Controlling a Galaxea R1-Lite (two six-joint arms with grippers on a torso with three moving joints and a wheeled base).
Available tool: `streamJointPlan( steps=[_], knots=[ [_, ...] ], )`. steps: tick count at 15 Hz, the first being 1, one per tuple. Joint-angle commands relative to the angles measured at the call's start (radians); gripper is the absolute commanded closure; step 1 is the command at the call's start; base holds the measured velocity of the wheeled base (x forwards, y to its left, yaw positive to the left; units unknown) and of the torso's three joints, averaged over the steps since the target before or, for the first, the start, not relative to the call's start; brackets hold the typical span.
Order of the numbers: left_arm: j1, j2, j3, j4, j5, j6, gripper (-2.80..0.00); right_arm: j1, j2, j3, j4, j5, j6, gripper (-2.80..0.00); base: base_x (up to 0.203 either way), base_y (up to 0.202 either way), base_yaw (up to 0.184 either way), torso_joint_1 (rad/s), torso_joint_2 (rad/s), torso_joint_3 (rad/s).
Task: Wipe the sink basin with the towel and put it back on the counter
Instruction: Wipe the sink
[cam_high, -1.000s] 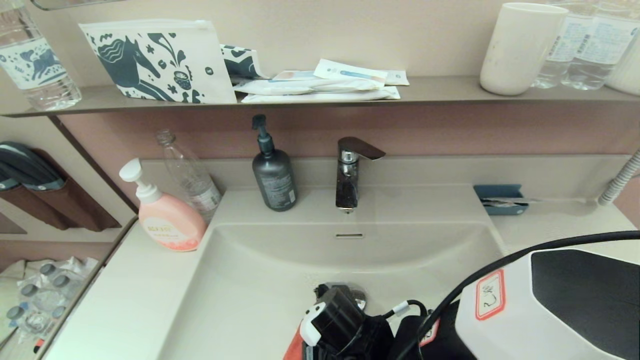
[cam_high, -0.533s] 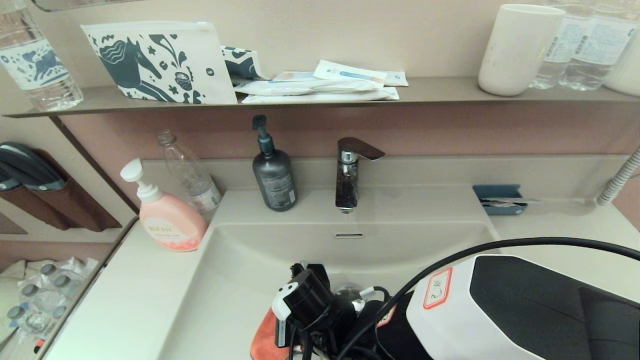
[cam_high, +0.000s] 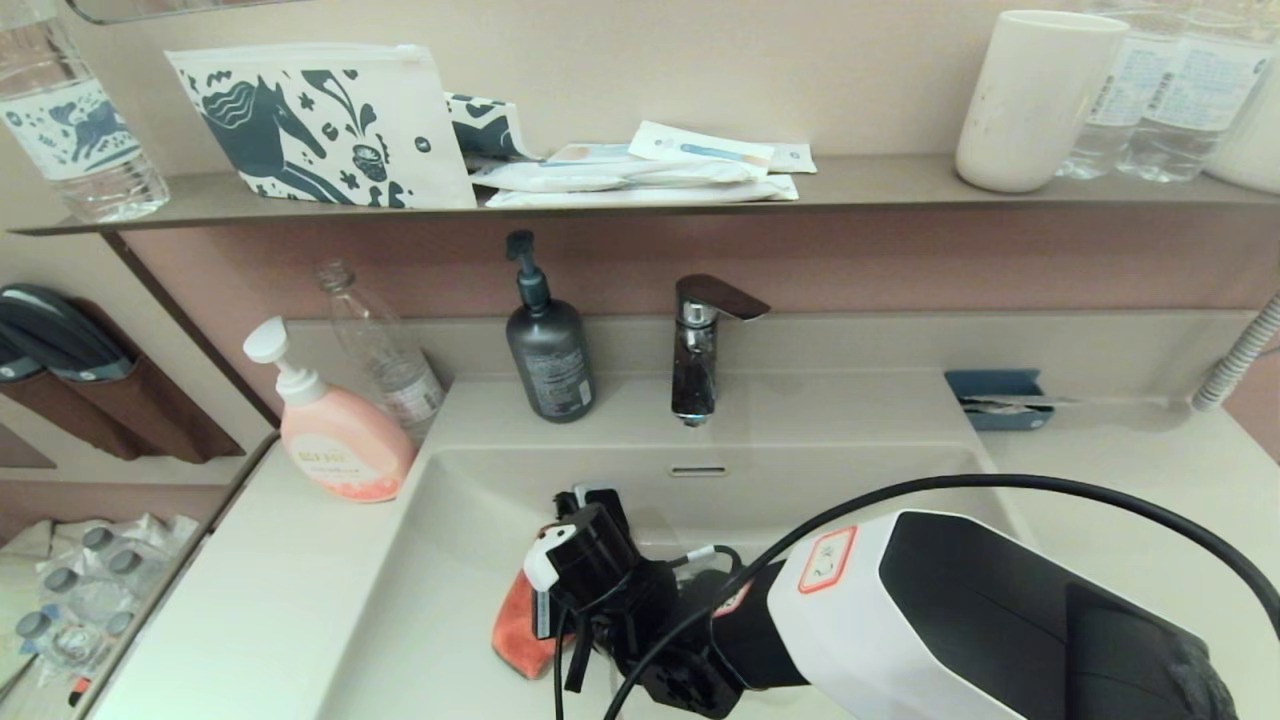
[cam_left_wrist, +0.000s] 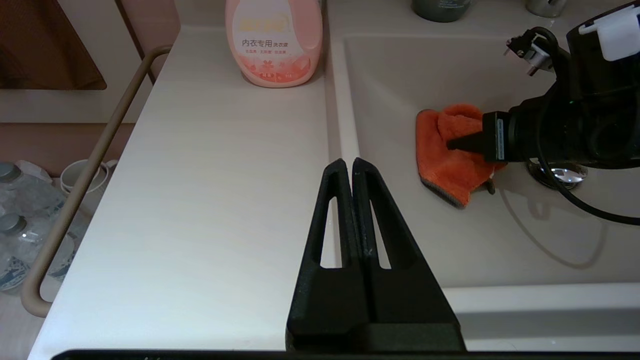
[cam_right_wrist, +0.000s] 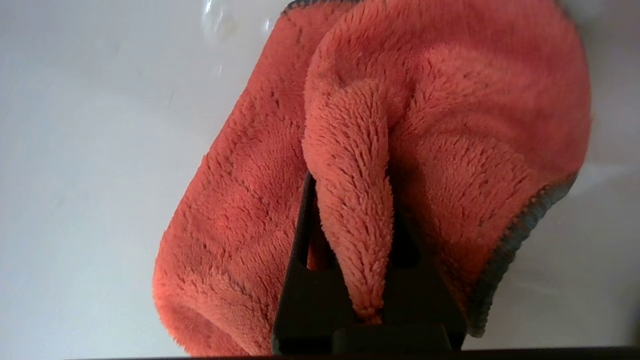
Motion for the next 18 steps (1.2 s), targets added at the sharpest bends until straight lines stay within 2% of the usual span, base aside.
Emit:
streamJointPlan(
  steps=[1,7,11,18],
  knots=[
    [0.0,0.002,0.0,-0.001,0.0,-0.001,0.0,-0.03,0.032,-0.032,0.0,-0.041,-0.016,0.0,0.0,0.0,0.0,0.0,0.0,0.0],
    [0.0,0.002,0.0,-0.001,0.0,-0.001,0.0,-0.064,0.014,0.0,0.01,-0.126,-0.051,0.0,0.0,0.0,0.0,0.0,0.0,0.0],
    [0.0,0.002,0.0,-0.001,0.0,-0.001,0.0,-0.088,-0.025,0.101,0.011,-0.187,-0.069,0.0,0.0,0.0,0.0,0.0,0.0,0.0],
    [0.0,0.002,0.0,-0.001,0.0,-0.001,0.0,-0.187,-0.141,0.334,0.0,-0.223,-0.07,0.0,0.0,0.0,0.0,0.0,0.0,0.0]
  ],
)
